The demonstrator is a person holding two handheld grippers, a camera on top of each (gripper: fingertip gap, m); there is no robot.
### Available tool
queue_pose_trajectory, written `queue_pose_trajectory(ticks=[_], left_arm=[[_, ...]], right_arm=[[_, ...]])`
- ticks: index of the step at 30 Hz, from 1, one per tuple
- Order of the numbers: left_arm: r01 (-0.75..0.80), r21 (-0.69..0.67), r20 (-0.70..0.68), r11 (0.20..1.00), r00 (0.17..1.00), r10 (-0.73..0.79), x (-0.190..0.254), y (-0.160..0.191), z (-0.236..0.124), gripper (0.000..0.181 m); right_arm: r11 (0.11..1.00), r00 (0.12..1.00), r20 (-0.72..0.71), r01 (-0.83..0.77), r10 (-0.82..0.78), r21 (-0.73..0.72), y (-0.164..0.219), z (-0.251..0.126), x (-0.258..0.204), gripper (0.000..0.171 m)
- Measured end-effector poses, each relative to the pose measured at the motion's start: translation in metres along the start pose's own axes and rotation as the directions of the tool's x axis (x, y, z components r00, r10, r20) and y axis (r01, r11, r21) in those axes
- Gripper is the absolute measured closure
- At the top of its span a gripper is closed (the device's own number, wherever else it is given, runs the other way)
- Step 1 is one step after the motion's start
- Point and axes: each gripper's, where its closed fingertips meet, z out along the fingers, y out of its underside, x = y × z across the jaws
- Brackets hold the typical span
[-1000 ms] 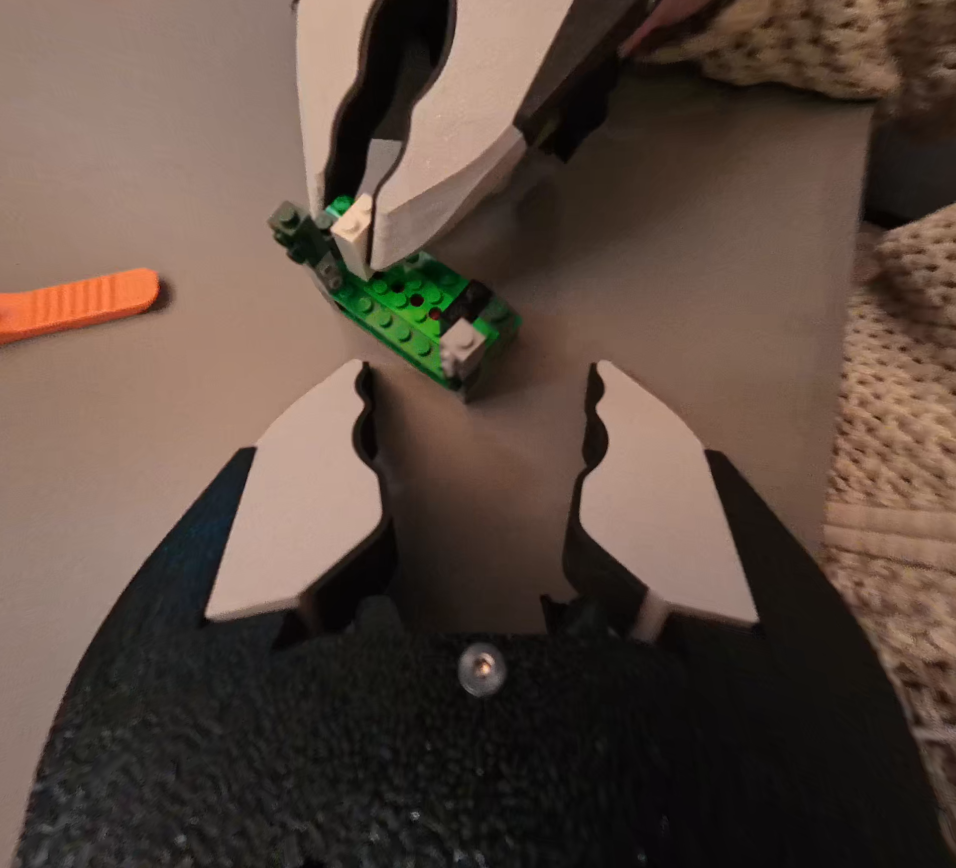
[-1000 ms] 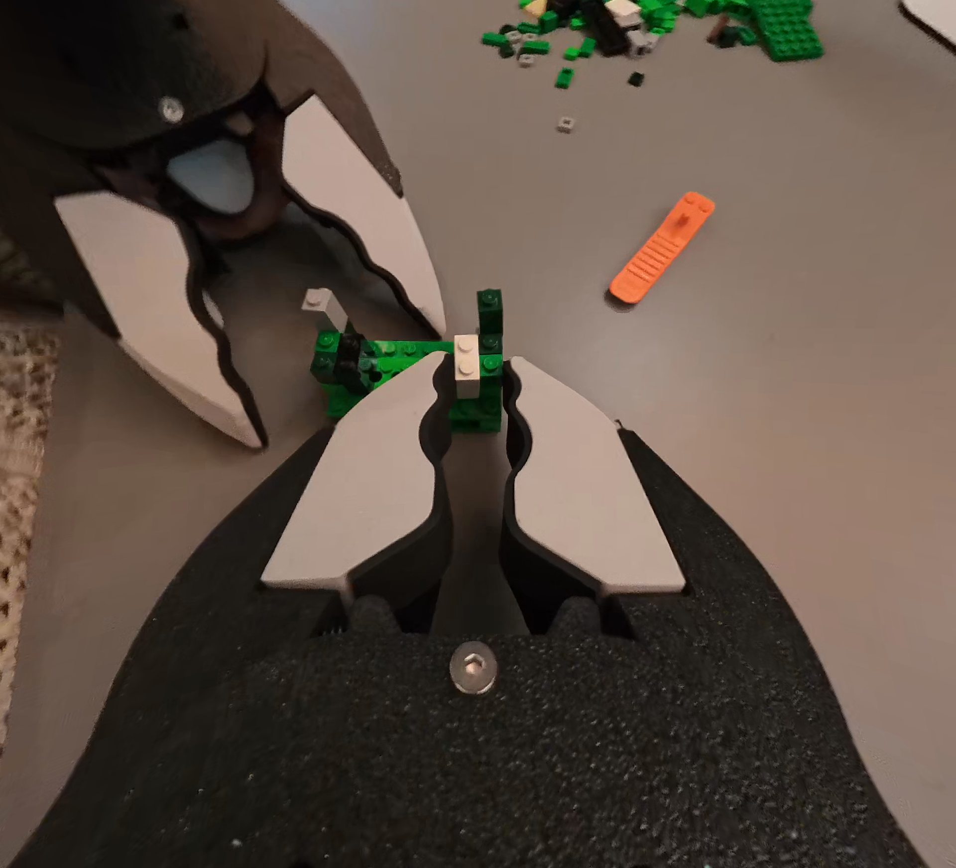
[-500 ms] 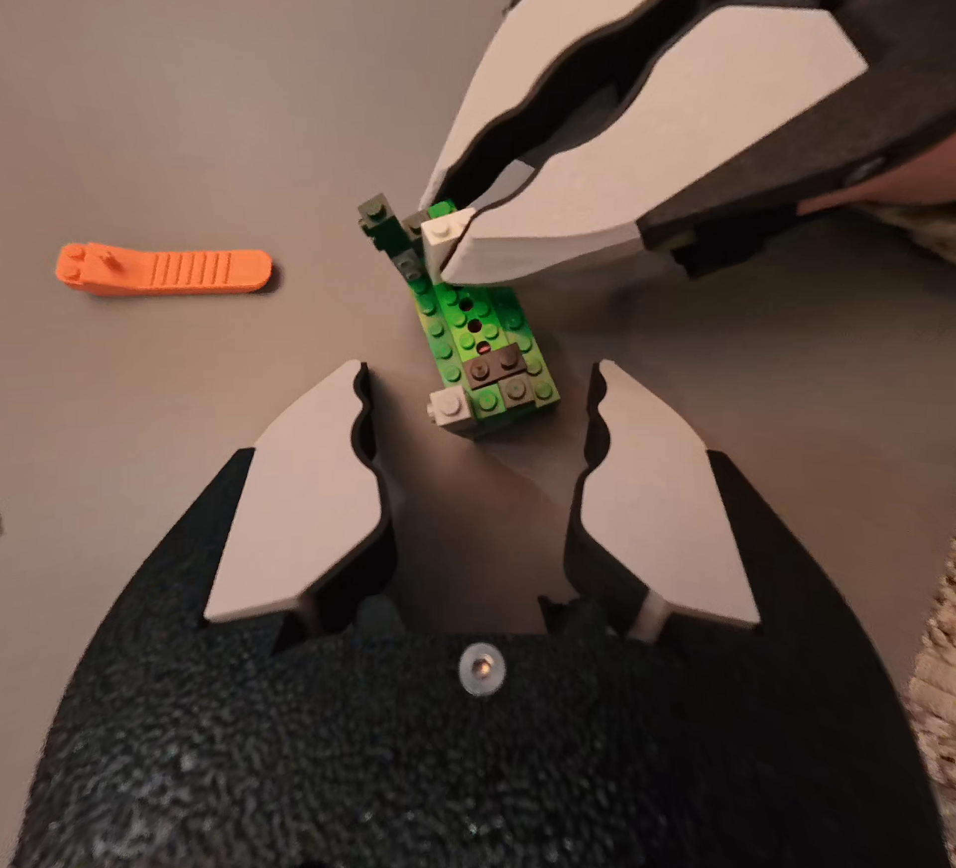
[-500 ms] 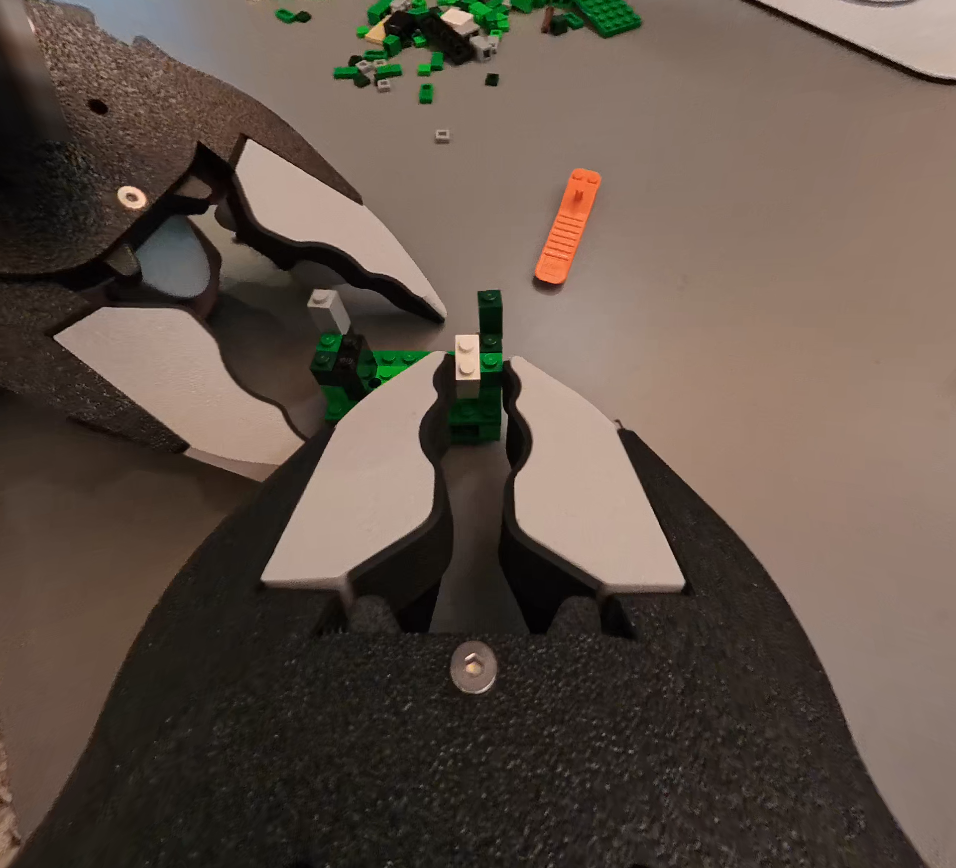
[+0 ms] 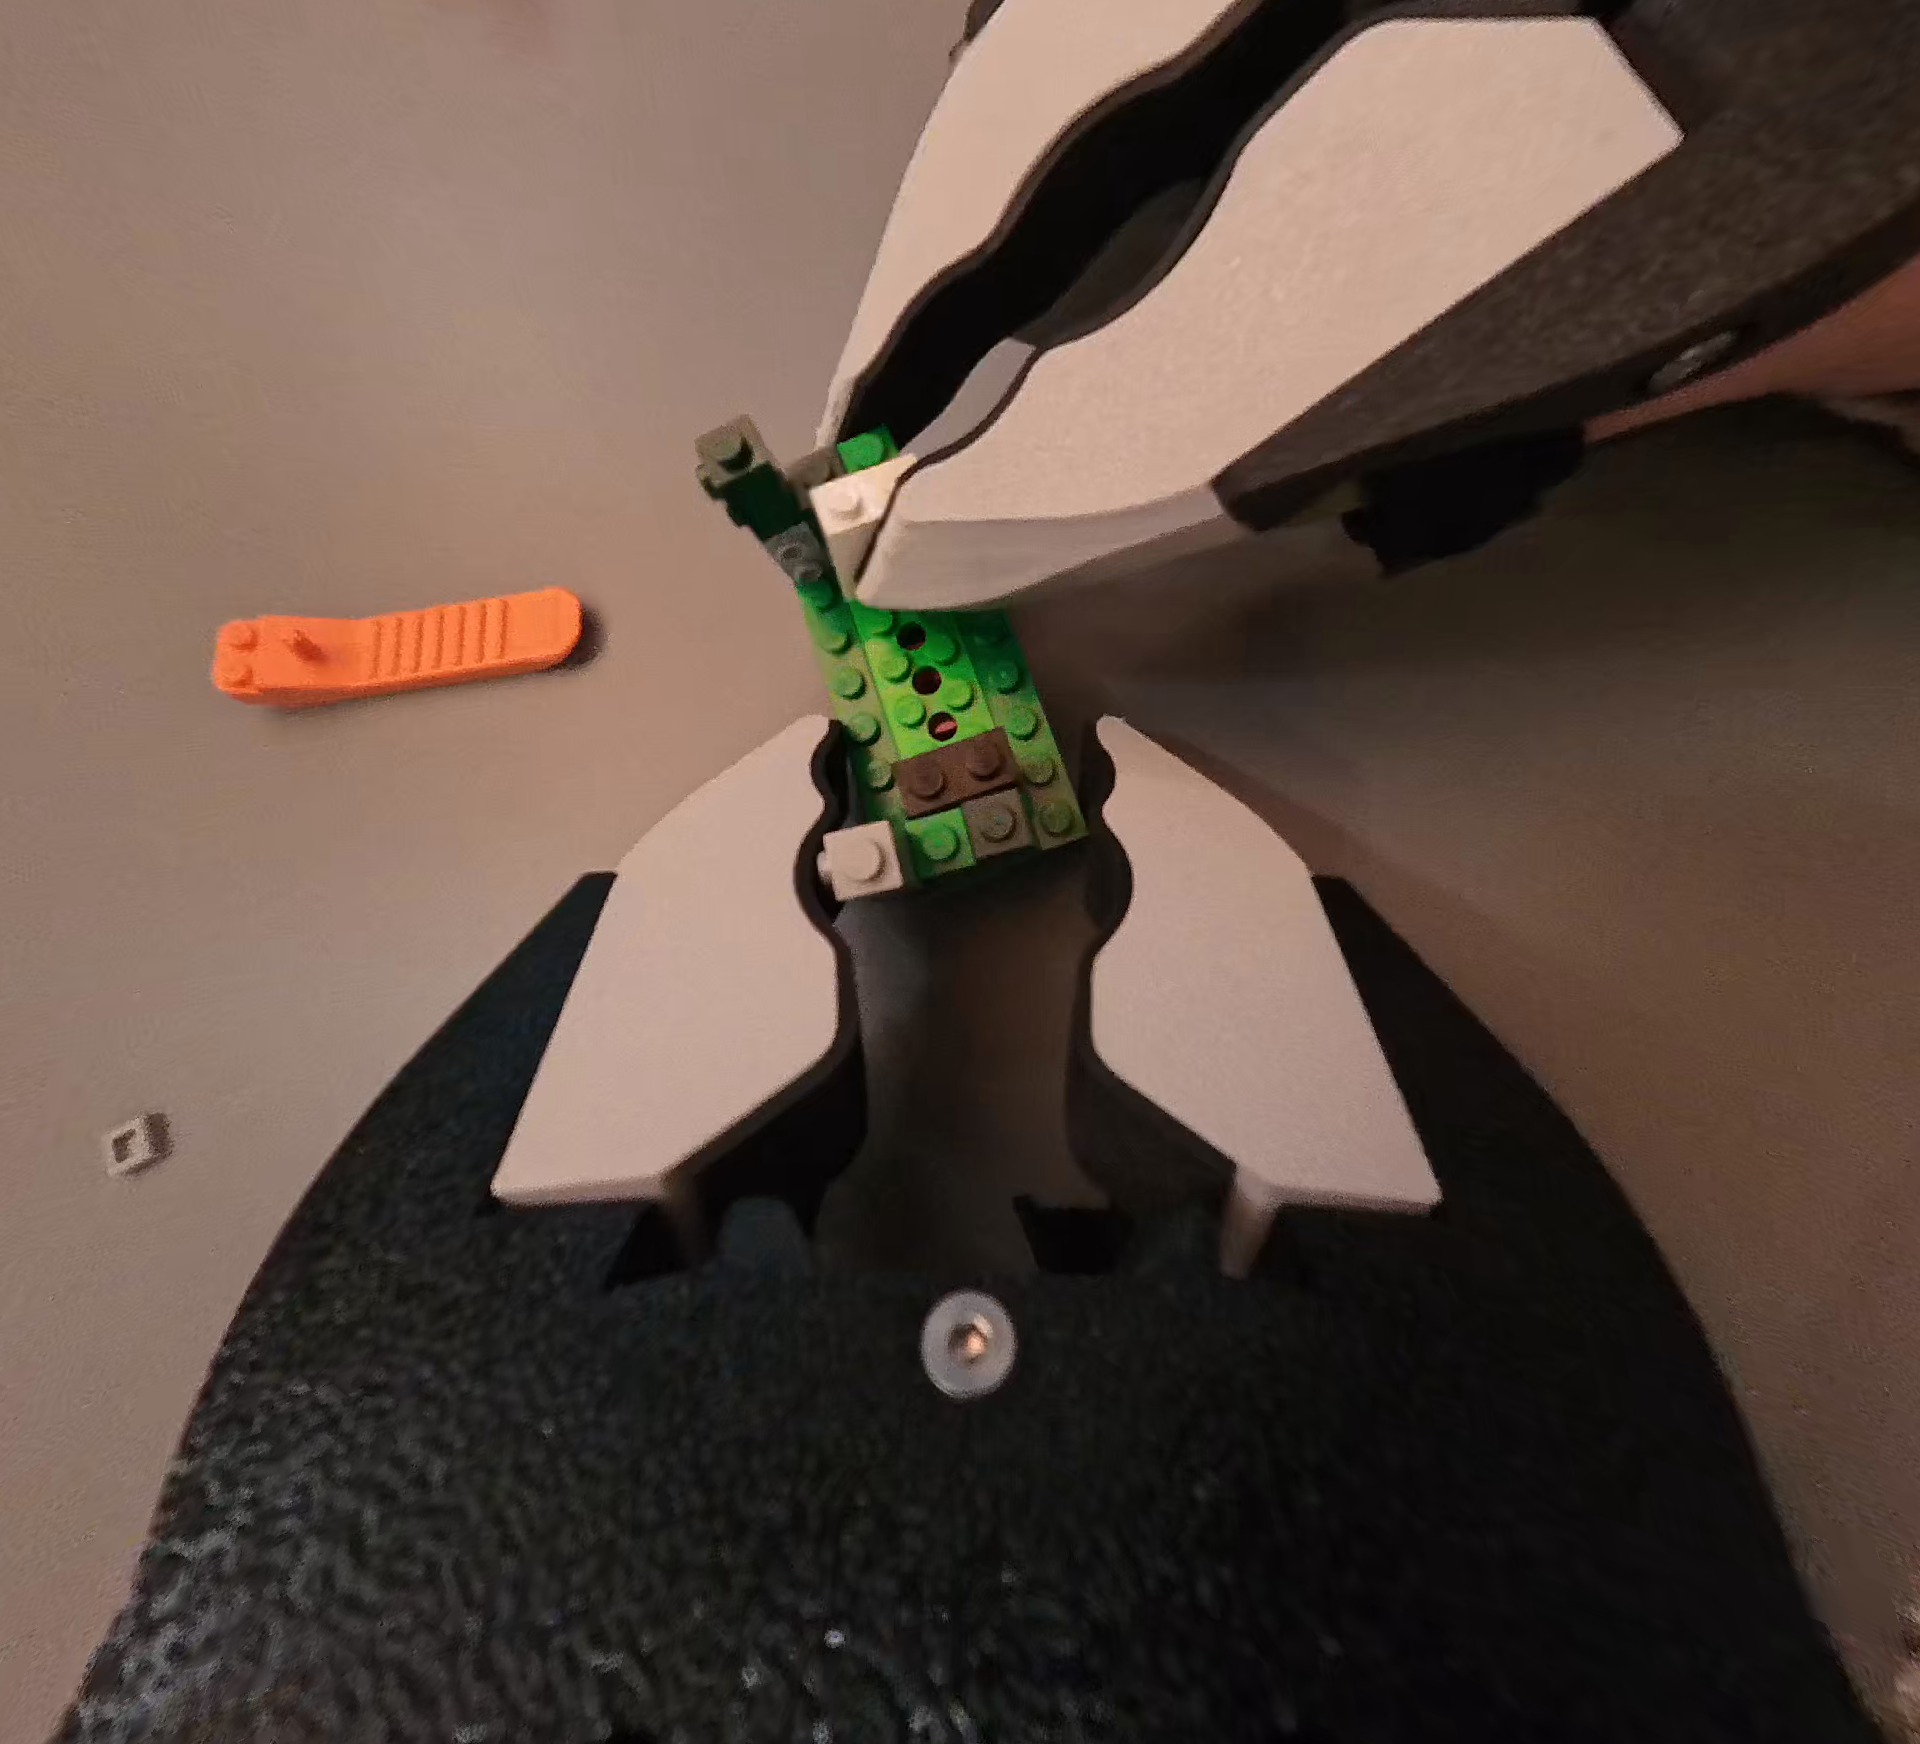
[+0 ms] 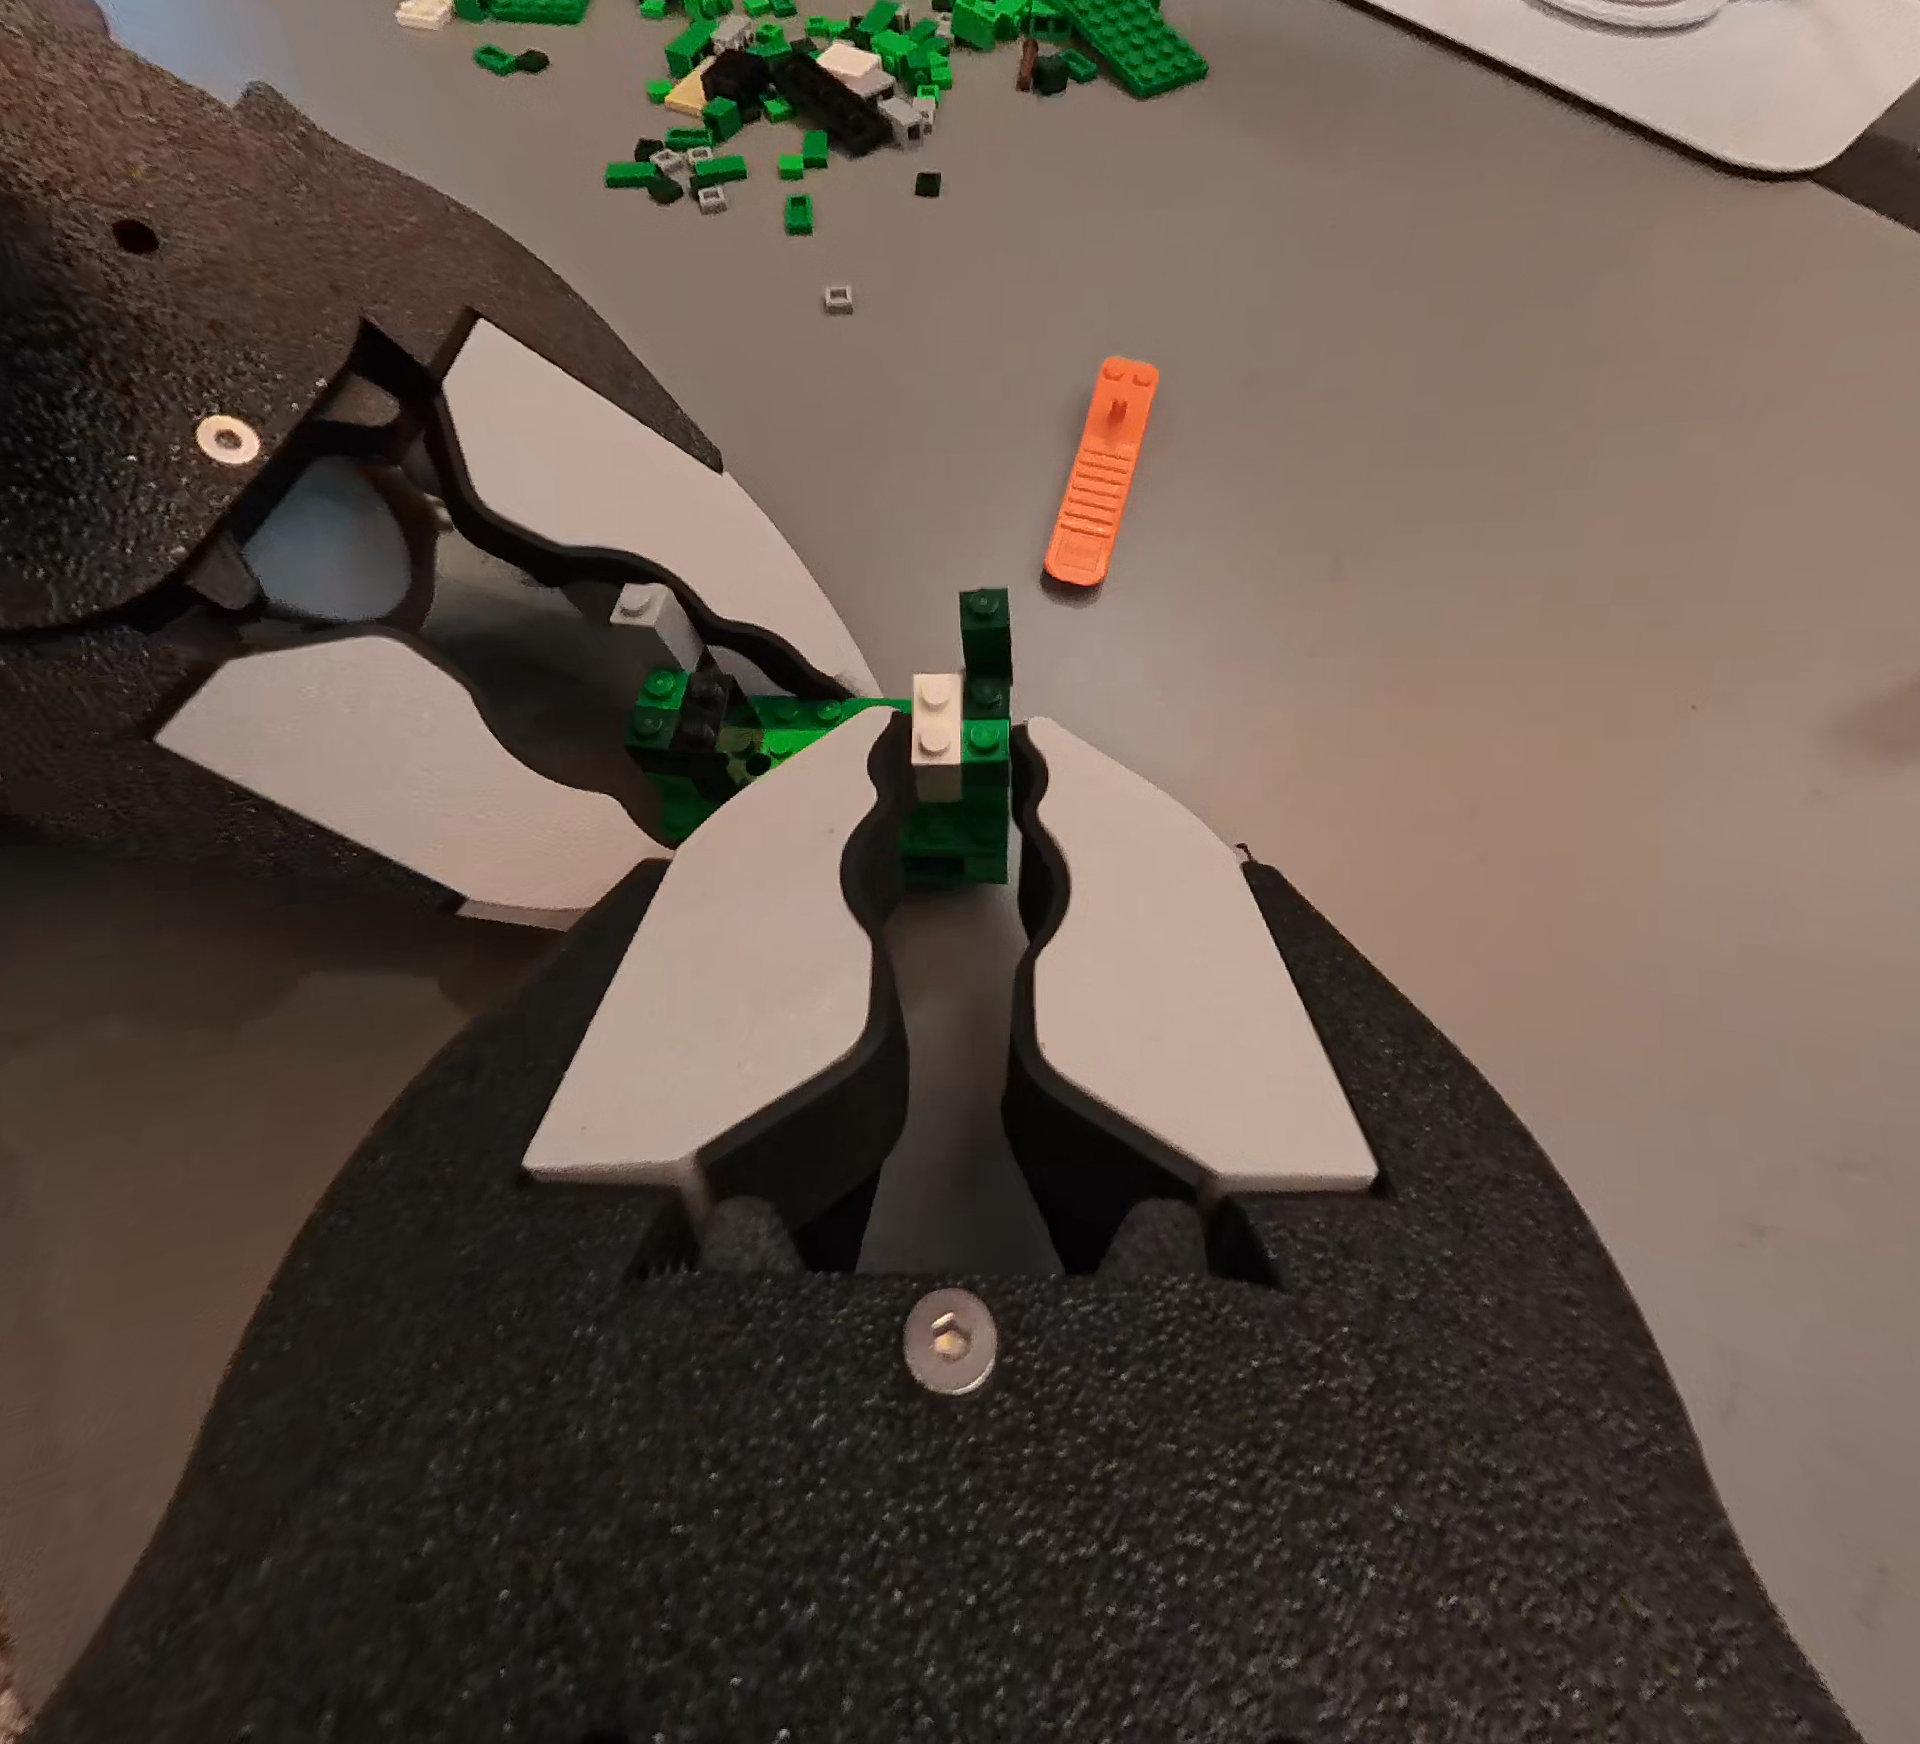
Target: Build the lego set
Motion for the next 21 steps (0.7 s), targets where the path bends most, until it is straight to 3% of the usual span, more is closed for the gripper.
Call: queue_pose_trajectory(ticks=[21], left_arm=[[0.004,-0.010,-0.019,1.000,1.000,-0.004,0.0009,0.0010,-0.0027,0.139]], right_arm=[[1.000,1.000,-0.019,0.007,-0.007,-0.026,0.0003,-0.0010,-0.0001,0.150]])
